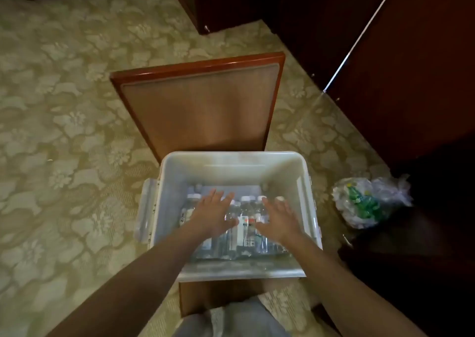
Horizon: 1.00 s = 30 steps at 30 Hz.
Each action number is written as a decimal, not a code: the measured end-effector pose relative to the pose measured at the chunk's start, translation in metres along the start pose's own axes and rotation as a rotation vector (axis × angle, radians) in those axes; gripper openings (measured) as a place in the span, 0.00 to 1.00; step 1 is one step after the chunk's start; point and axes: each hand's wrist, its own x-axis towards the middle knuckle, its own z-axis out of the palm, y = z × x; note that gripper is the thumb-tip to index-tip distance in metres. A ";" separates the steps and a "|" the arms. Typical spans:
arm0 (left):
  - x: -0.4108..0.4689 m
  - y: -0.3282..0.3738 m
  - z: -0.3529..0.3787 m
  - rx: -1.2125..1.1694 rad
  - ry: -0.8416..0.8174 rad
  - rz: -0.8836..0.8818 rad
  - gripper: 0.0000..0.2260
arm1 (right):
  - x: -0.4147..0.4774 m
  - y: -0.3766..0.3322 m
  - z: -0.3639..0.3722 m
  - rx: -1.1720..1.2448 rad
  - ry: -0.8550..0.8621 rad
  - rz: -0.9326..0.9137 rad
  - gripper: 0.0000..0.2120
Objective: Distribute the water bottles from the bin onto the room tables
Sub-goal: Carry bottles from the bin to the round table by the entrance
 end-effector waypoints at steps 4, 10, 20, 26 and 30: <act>0.034 0.005 0.015 -0.037 -0.084 -0.013 0.35 | 0.027 0.023 0.006 0.081 -0.070 0.043 0.40; 0.079 0.011 0.035 -0.117 -0.162 -0.038 0.36 | 0.067 0.036 0.014 0.197 -0.148 0.098 0.39; 0.130 0.006 0.070 -0.150 -0.175 -0.121 0.40 | 0.104 0.049 0.042 0.250 -0.163 0.213 0.33; 0.143 0.010 0.078 0.034 -0.192 -0.101 0.40 | 0.109 0.047 0.051 0.266 -0.107 0.256 0.31; 0.142 0.012 0.074 0.071 -0.168 -0.073 0.40 | 0.111 0.046 0.047 0.258 -0.127 0.277 0.30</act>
